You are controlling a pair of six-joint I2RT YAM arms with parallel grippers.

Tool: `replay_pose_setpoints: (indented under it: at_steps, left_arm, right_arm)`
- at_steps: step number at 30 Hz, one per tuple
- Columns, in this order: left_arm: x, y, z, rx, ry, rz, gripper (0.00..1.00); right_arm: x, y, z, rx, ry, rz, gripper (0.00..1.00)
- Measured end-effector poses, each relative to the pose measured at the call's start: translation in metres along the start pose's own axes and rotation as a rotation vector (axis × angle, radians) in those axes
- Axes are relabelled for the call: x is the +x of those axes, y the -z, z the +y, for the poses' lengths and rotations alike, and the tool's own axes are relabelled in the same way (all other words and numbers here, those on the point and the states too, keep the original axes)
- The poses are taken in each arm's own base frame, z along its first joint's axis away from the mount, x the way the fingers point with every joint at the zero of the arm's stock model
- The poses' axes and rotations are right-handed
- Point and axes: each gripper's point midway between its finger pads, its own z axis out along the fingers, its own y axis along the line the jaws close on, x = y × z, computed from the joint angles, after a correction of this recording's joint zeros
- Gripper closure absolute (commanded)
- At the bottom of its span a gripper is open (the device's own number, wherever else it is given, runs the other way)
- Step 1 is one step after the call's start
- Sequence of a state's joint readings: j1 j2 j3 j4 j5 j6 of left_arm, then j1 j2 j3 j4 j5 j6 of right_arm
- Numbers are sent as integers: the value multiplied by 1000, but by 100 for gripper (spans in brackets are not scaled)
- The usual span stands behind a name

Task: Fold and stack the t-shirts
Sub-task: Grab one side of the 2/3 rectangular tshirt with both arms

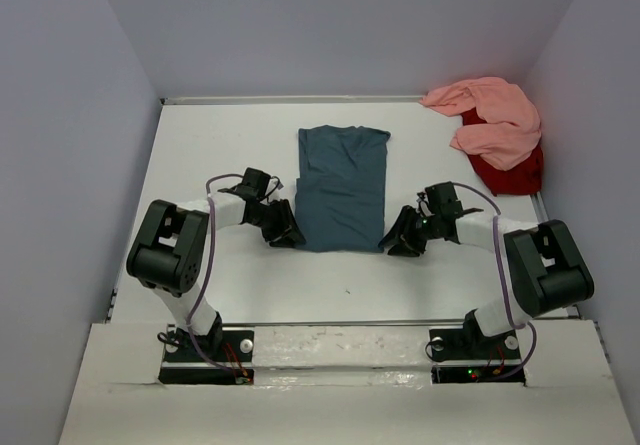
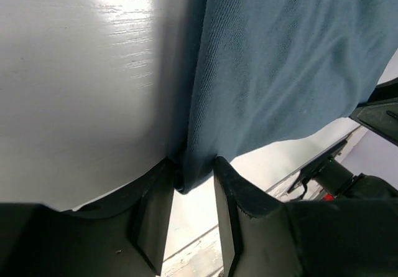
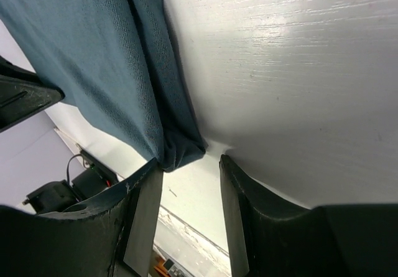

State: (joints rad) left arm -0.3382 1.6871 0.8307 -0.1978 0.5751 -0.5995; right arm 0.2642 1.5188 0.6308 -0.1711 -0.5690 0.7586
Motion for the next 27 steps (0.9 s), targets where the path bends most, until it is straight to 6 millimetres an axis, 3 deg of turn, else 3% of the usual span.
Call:
replay_pose_setpoints:
  at_steps: [7, 10, 14, 15, 16, 17, 20, 27]
  left_arm:
    - [1, -1, 1, -3, -4, 5, 60]
    - [1, -1, 2, -4, -4, 5, 63]
    - [1, -2, 3, -6, -2, 9, 71]
    - [1, -3, 3, -7, -1, 10, 73]
    - [2, -3, 4, -8, -2, 12, 80]
    - [2, -4, 4, -9, -1, 14, 84]
    - [2, -4, 3, 1, -2, 19, 100]
    - [4, -3, 3, -2, -17, 28, 100]
  right_arm:
    - [3, -1, 1, -6, 4, 8, 54]
    - [3, -3, 1, -13, 1, 14, 66]
    - [6, -9, -1, -14, -7, 37, 70]
    - [6, -10, -1, -15, -7, 40, 73]
    - [7, -11, -1, -16, -7, 43, 91]
    - [7, -12, -1, -17, -6, 44, 100]
    - [9, -15, -1, -18, -8, 57, 100]
    - [13, -6, 0, -2, -2, 59, 100]
